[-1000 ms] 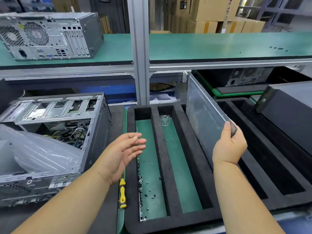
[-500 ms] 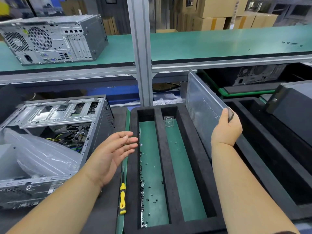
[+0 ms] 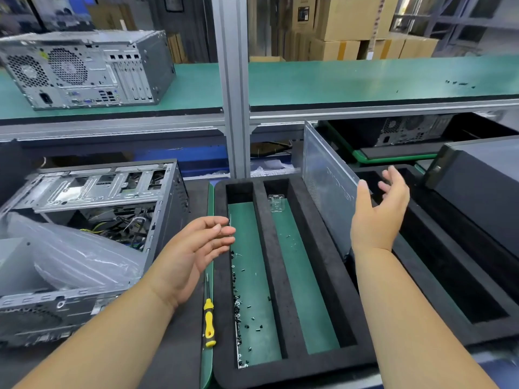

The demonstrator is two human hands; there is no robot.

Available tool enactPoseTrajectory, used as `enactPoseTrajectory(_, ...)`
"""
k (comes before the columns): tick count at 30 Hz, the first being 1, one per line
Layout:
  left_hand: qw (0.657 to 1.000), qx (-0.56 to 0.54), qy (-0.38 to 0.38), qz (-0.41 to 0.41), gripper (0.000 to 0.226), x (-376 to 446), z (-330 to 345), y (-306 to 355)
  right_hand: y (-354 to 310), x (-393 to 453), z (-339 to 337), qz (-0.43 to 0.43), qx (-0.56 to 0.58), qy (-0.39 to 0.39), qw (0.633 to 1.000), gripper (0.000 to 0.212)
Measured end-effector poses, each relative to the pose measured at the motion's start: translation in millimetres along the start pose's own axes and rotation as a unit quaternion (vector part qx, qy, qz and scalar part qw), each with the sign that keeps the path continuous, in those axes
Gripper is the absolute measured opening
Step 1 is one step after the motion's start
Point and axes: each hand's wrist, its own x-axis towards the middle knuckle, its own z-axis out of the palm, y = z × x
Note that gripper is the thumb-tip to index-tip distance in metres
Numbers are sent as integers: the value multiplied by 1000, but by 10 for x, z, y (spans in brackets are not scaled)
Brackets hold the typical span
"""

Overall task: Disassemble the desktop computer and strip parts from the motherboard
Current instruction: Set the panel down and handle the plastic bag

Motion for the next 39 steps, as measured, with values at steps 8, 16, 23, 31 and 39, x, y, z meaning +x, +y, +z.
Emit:
enactPoseTrajectory(8, 999, -29, -9, 22, 33, -290, -448, 279, -665, -584, 349, -64, 4, -86, 994, 30)
enactPoseTrajectory(16, 997, 23, 20, 68, 30, -662, -1467, 735, -1323, -1510, 1103, -98, -49, -256, 961, 16)
enactPoseTrajectory(23, 952, 256, 115, 122, 16, -787, -2420, 997, -1797, -2187, 1805, -135, -272, -499, 812, 26)
enactPoseTrajectory(31, 764, 618, 116, 145, 32, -766, -3144, 1024, -1908, -2604, 2333, -181, -491, -552, 649, 73)
enactPoseTrajectory(39, 748, 620, 230, 63, 59, -560, -3560, 1130, -2062, -2858, 2694, -175, -445, -543, 691, 63)
